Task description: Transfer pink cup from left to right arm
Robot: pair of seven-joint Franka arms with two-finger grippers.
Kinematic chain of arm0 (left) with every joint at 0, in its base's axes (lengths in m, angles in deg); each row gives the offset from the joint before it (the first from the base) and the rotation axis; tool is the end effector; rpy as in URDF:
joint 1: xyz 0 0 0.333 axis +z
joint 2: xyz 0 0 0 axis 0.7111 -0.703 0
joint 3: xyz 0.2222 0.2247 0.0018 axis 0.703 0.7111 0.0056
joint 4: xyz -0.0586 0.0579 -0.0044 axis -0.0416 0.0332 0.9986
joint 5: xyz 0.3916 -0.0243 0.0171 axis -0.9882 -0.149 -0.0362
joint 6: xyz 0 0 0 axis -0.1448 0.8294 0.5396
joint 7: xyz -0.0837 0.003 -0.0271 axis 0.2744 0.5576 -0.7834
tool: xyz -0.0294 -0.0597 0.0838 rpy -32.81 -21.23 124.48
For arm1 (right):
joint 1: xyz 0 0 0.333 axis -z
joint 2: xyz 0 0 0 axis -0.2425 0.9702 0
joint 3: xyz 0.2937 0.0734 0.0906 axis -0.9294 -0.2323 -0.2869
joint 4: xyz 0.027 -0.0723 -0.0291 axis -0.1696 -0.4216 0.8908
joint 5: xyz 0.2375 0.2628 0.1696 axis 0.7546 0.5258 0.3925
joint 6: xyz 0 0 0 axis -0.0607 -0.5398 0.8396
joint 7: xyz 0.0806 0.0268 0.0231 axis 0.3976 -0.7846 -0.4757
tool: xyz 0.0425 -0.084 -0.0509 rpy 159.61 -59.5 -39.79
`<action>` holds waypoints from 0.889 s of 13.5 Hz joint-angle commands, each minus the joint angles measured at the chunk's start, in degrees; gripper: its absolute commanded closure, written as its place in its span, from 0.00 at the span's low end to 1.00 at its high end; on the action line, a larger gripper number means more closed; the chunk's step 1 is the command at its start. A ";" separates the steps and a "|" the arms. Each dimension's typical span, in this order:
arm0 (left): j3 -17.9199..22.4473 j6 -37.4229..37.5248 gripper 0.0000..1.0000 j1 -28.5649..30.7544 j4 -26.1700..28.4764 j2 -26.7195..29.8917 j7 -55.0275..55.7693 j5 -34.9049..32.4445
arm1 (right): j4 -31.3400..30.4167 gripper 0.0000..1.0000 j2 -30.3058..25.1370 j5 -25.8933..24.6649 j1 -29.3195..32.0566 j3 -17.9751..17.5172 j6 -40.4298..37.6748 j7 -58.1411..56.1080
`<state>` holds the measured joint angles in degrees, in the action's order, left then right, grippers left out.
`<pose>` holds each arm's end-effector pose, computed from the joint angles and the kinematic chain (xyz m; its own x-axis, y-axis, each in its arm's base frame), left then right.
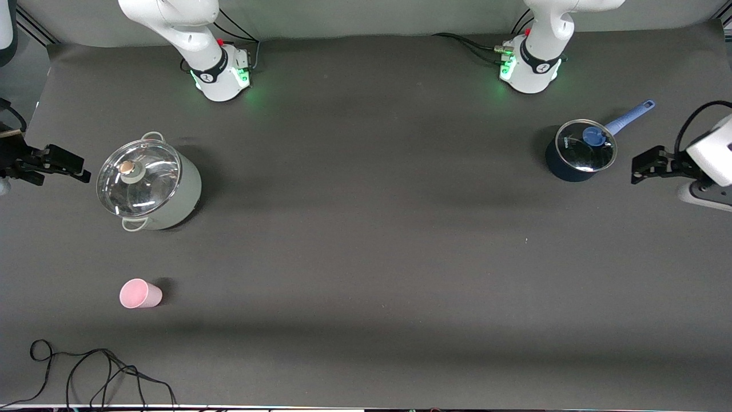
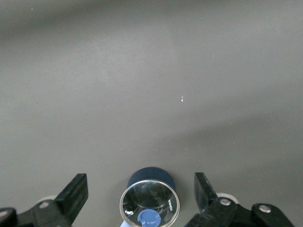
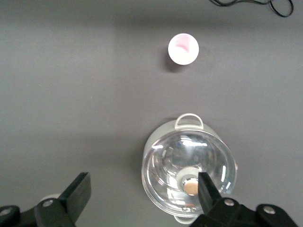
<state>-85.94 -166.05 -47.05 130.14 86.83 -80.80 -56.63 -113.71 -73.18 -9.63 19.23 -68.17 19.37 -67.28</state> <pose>0.5746 -0.0047 0.5762 0.9597 -0.2798 -0.0265 -0.2804 -0.9596 -0.0214 0.5545 -0.0528 0.6002 0.9997 0.0136 -0.0225 0.0135 -0.9999 -0.0033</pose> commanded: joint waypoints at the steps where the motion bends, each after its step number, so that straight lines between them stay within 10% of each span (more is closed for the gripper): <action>1: -2.26 -6.25 0.00 1.90 9.45 5.82 -1.18 0.32 | 1.44 0.00 -0.42 -1.97 -0.27 0.02 -3.27 -3.87; 12: -2.25 -6.53 0.00 1.81 10.36 5.92 -1.89 -0.29 | 1.79 0.00 0.81 -0.66 -0.18 0.11 -3.54 -3.36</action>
<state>-87.55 -172.33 -45.78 139.00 90.99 -82.08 -56.65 -112.72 -72.91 -10.35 19.23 -68.17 16.46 -70.13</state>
